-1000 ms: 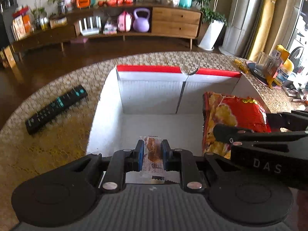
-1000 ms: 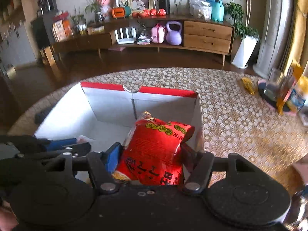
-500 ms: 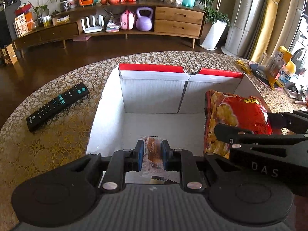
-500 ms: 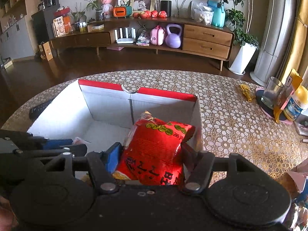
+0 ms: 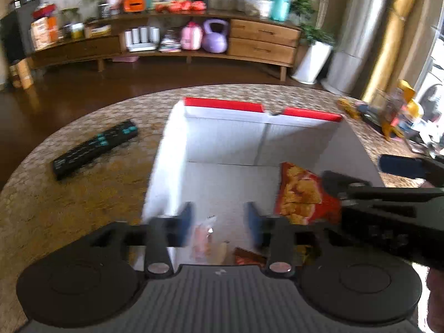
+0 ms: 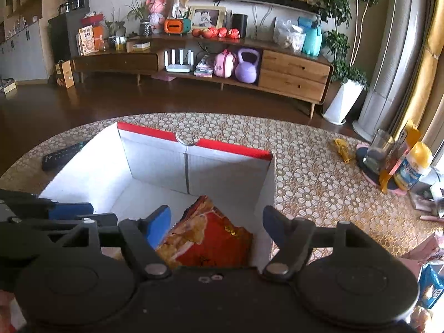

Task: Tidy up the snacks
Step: 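Open both tools to drop the snacks into the box, then move both tools back to the snack pile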

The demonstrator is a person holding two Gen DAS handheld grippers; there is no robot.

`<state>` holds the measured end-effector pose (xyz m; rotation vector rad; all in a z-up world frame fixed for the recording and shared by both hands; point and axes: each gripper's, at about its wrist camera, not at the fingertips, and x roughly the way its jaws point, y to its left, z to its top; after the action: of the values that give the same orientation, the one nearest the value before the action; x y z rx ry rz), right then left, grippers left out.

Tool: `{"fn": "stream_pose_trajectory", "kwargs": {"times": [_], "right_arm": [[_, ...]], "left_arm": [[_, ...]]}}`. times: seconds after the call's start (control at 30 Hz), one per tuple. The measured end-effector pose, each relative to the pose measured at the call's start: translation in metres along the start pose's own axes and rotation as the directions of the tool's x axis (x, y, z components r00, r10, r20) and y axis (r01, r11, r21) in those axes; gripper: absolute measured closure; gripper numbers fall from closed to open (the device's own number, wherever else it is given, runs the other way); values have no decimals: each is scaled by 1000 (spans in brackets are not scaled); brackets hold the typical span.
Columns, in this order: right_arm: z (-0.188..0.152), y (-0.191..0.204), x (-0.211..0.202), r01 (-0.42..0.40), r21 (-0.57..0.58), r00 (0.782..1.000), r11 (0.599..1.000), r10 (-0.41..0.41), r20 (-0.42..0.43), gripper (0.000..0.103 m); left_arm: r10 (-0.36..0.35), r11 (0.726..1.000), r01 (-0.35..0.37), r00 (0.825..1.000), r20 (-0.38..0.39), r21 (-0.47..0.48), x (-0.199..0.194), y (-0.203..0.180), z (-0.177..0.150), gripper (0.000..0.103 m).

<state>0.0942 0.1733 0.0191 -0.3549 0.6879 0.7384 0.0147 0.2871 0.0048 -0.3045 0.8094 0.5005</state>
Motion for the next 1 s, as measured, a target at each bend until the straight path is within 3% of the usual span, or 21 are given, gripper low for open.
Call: {"fn": "stream_pose_trajectory", "kwargs": {"times": [0.07,0.1,0.4,0.67,1.0], "right_arm": [[-1,-2,-6,21,1,1000,1000,-21,16,28],[-3,-3,-9,25,4,999,1000,-25,25,26],[-24,-37,-52,2,118,995,993,-13,97,26],[-69,-77,-111,-26,243,978,970,-25,205,23],[-129,-132,-155,83,362,954,928,-179,240,21]], "left_arm": [[-58,998,59,998,26,-34,-7,7,-3,38],[-67,997,68,997,27,-46,-10,8,-4,32],[-46,999,48,988,149,-8,-51,-10,-19,30],[-72,997,61,952,297,45,-100,-50,-40,25],[-228,970,177,901,368,168,-120,-123,-63,25]]}}
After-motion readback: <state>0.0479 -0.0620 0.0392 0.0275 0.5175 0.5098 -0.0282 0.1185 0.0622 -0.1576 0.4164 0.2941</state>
